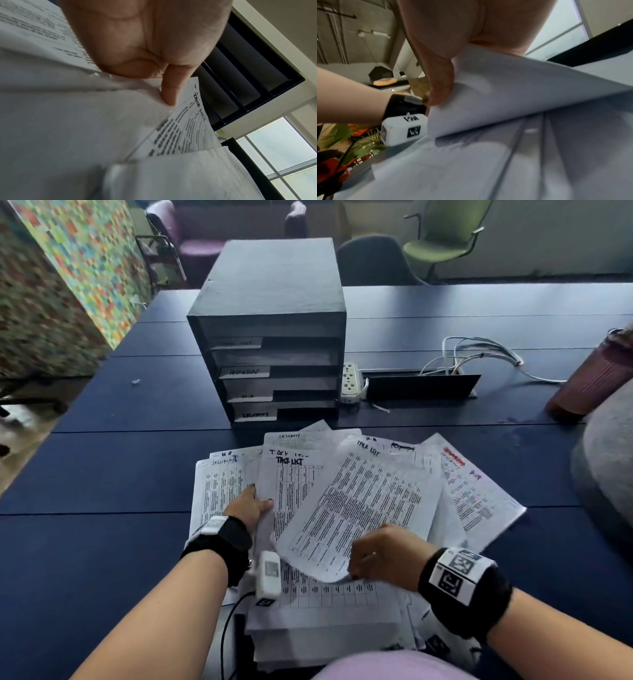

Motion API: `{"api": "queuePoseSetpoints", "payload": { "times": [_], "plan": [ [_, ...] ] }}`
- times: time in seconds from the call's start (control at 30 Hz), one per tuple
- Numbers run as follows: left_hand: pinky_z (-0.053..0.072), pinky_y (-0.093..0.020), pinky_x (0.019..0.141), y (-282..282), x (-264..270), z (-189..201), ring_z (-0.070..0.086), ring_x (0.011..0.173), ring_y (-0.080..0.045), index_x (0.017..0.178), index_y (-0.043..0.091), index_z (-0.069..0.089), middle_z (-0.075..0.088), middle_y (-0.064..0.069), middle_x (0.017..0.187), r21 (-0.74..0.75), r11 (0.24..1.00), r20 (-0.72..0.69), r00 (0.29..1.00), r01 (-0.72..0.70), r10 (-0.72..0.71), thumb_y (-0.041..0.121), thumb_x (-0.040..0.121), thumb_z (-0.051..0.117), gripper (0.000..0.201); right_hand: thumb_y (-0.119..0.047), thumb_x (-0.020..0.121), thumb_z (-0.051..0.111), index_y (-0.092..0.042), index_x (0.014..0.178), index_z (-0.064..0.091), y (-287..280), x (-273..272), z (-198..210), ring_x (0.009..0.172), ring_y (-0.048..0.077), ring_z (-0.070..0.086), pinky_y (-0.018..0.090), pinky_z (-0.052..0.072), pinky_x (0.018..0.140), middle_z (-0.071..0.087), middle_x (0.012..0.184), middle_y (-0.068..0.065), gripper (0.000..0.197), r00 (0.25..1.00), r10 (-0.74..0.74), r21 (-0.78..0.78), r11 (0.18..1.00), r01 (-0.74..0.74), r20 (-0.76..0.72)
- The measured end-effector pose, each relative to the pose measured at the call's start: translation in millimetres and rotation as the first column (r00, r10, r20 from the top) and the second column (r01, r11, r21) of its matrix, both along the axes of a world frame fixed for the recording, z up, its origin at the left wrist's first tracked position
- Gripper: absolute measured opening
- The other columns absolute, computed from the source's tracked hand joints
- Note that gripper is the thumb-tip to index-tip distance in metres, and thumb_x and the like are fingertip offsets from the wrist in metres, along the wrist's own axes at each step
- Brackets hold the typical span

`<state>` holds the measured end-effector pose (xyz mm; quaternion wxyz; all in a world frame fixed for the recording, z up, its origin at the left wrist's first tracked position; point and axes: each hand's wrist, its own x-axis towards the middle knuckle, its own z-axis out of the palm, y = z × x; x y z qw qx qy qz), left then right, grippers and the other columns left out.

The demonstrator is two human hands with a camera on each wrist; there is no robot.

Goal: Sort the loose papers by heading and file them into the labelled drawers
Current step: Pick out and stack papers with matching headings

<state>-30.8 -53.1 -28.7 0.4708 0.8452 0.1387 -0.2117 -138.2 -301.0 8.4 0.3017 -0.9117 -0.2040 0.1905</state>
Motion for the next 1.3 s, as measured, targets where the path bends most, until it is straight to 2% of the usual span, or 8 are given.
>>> {"api": "queuePoseSetpoints", "payload": {
  "times": [0.17, 0.3, 0.37, 0.47, 0.57, 0.93, 1.1, 1.3],
  "plan": [
    [0.052, -0.044, 0.088, 0.4, -0.9, -0.2, 0.061, 0.094, -0.029, 0.106, 0.014, 0.051, 0.062, -0.011, 0.108, -0.099, 0.994, -0.032, 0.998, -0.05, 0.047, 0.01, 0.092, 0.055, 0.015, -0.082, 0.066, 0.035, -0.032, 0.088, 0.07, -9.4, 3.7, 0.6, 0.079, 0.003, 0.065, 0.019, 0.049, 0.075, 0.069, 0.083, -0.018, 0.064, 0.939, -0.193, -0.042, 0.981, 0.189, -0.285],
    [0.048, -0.047, 0.096, 1.0, -0.9, -0.1, 0.059, 0.102, -0.032, 0.123, 0.013, 0.049, 0.061, -0.012, 0.114, -0.133, 0.989, -0.04, 0.998, -0.06, 0.055, 0.002, 0.091, 0.054, 0.035, -0.047, 0.09, 0.049, -0.021, 0.106, 0.062, -42.8, 21.8, -1.9, 0.08, 0.012, 0.058, 0.021, 0.041, 0.069, 0.066, 0.101, -0.004, 0.033, 0.834, -0.548, -0.242, 0.819, 0.521, -0.06],
    [0.049, -0.048, 0.094, 2.9, -0.9, -5.1, 0.058, 0.096, -0.029, 0.123, 0.013, 0.05, 0.062, -0.013, 0.116, -0.159, 0.984, -0.028, 0.996, -0.083, 0.08, 0.0, 0.089, 0.055, 0.037, -0.037, 0.089, 0.057, -0.016, 0.12, 0.052, -68.7, 28.2, -12.1, 0.088, 0.02, 0.058, 0.025, 0.042, 0.075, 0.062, 0.112, 0.005, 0.038, 0.668, -0.744, -0.269, 0.641, 0.719, 0.012],
    [0.05, -0.048, 0.089, 5.2, -1.5, -9.8, 0.057, 0.09, -0.028, 0.122, 0.015, 0.052, 0.063, -0.015, 0.114, -0.239, 0.958, -0.039, 0.988, -0.157, 0.152, -0.004, 0.089, 0.054, 0.038, -0.035, 0.08, 0.068, -0.013, 0.128, 0.043, -98.7, 33.4, -38.8, 0.1, 0.032, 0.062, 0.038, 0.05, 0.084, 0.062, 0.114, 0.016, 0.058, 0.383, -0.913, -0.17, 0.403, 0.899, -0.138],
    [0.05, -0.044, 0.085, 1.0, -3.3, -3.5, 0.056, 0.086, -0.026, 0.117, 0.018, 0.051, 0.061, -0.01, 0.107, -0.293, 0.942, -0.026, 0.987, -0.161, 0.161, -0.009, 0.089, 0.051, 0.038, -0.028, 0.078, 0.072, -0.012, 0.122, 0.051, -107.6, 35.5, -54.0, 0.094, 0.03, 0.062, 0.037, 0.051, 0.079, 0.064, 0.111, 0.017, 0.052, 0.29, -0.913, -0.006, 0.304, 0.953, -0.289],
    [0.046, -0.048, 0.097, -3.3, 2.4, -12.0, 0.059, 0.105, -0.034, 0.113, 0.01, 0.053, 0.063, -0.015, 0.111, -0.116, 0.993, 0.056, 0.998, -0.003, 0.01, 0.004, 0.088, 0.056, 0.025, -0.022, 0.087, 0.06, -0.016, 0.081, 0.056, -92.6, 47.9, -27.9, 0.074, 0.026, 0.055, 0.027, 0.037, 0.061, 0.062, 0.081, 0.007, 0.009, 0.343, -0.939, 0.101, 0.343, 0.934, 0.024],
    [0.037, -0.029, 0.071, -16.1, -6.0, 3.8, 0.049, 0.083, -0.023, 0.078, 0.008, 0.045, 0.049, -0.004, 0.075, -0.043, 0.999, 0.09, 0.996, -0.004, 0.007, 0.017, 0.095, 0.051, 0.02, -0.018, 0.087, 0.057, -0.022, 0.081, 0.055, -65.5, 52.9, -44.4, 0.065, 0.03, 0.062, 0.034, 0.051, 0.062, 0.063, 0.072, 0.004, 0.008, 0.404, -0.911, 0.132, 0.392, 0.91, -0.078],
    [0.04, -0.03, 0.091, -20.0, -9.3, 12.5, 0.054, 0.106, -0.019, 0.119, 0.01, 0.047, 0.058, -0.001, 0.11, -0.082, 0.988, 0.04, 0.991, 0.128, -0.125, 0.03, 0.092, 0.058, 0.035, -0.015, 0.091, 0.053, -0.017, 0.081, 0.06, -37.9, 63.5, -51.5, 0.051, 0.022, 0.06, 0.027, 0.045, 0.048, 0.063, 0.066, 0.004, 0.012, 0.483, -0.847, 0.214, 0.441, 0.872, -0.221]
  ]
}}
